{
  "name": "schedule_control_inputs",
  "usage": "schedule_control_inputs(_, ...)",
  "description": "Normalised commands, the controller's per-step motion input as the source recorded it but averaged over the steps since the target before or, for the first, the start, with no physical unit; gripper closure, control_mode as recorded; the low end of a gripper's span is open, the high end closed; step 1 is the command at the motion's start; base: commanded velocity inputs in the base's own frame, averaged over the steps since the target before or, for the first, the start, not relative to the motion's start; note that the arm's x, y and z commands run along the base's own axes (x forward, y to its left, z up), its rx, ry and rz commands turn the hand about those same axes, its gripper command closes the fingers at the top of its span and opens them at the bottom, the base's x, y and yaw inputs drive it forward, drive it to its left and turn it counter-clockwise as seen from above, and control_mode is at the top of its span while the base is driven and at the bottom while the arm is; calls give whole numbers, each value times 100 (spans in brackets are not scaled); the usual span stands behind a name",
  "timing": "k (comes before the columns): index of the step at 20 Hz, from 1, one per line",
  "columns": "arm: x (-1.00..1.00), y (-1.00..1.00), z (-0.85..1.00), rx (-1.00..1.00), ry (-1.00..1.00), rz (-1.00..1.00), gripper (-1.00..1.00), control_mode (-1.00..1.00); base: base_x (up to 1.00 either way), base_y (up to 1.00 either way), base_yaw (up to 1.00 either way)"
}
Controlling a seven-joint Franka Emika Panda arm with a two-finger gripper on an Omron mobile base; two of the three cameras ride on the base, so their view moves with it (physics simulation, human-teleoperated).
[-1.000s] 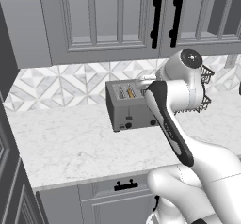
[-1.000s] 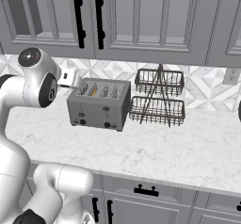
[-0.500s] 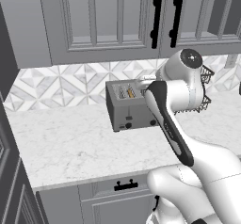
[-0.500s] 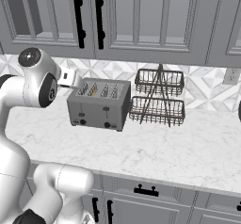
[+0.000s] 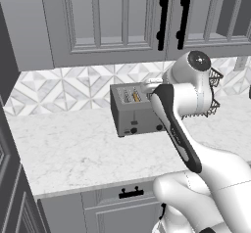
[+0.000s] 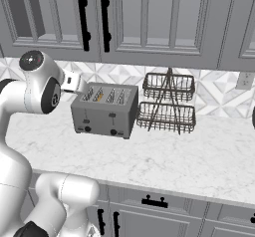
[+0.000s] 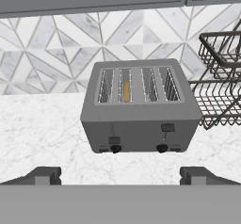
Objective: Start the toaster. Once the lever pops up, take the bread to the plate on the dining counter.
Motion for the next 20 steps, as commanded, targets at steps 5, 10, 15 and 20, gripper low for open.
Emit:
schedule_control_inputs(5, 0, 0, 0, 0, 0, 0, -100, -100, 0, 0, 0)
schedule_control_inputs(10, 0, 0, 0, 0, 0, 0, -100, -100, 0, 0, 0)
schedule_control_inputs(15, 0, 0, 0, 0, 0, 0, -100, -100, 0, 0, 0)
schedule_control_inputs(20, 0, 0, 0, 0, 0, 0, -100, -100, 0, 0, 0)
